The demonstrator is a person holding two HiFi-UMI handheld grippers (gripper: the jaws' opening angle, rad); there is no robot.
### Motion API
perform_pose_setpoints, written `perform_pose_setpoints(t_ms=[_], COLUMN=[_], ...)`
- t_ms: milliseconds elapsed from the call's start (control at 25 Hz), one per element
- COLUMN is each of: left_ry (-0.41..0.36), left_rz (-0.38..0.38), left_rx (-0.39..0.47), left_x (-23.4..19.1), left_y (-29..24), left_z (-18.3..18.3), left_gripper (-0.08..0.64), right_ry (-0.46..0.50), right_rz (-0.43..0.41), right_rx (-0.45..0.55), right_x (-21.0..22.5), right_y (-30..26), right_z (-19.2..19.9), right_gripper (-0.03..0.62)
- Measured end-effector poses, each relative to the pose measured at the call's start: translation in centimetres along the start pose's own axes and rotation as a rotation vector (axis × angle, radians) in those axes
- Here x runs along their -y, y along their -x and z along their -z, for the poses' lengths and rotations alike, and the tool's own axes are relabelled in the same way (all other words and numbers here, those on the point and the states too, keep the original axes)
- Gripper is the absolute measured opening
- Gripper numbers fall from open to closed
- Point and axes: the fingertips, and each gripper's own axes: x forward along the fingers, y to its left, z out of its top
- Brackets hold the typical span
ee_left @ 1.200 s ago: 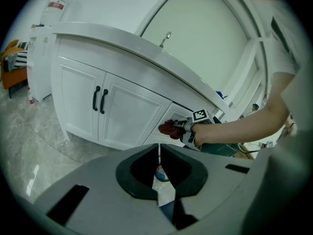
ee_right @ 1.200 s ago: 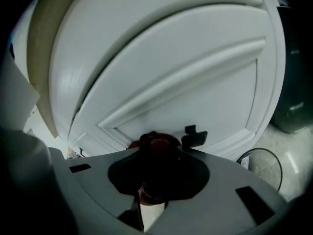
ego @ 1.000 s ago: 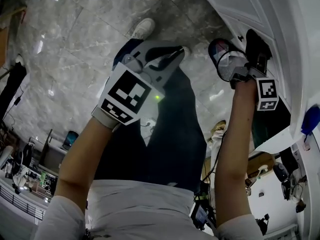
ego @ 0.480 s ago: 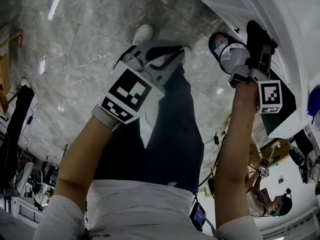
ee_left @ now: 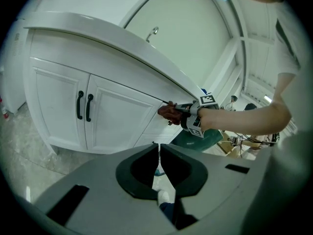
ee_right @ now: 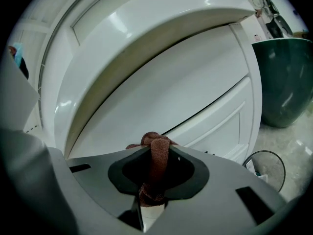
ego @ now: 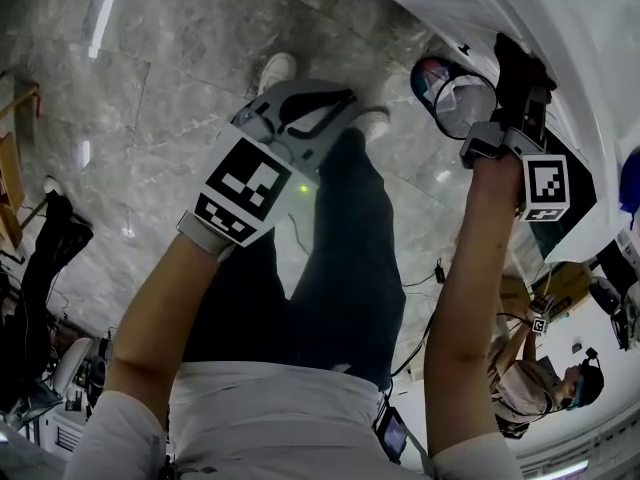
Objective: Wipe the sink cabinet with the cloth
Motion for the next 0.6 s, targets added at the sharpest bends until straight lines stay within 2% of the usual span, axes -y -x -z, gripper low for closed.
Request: perform_pose_setpoints(t_ms=[280,600], left_ry=[-0.026,-0.036], left_rz=[0.009,0.038], left_rx=[-0.008,-0.03], left_x=[3.0,9.2], left_y=[-2.9,-7.6], left_z=[0.3,0.9], left_gripper=[0.012,0.012], right_ry=[-0.027,-0.069], right_rz=[0.015,0.017], right_rx=[0.023,0.039], right_x=[4.6,10.2], right_y=[1.2,2.7], right_z=[-2.7,-6.0], right_gripper=[0.089,0.089])
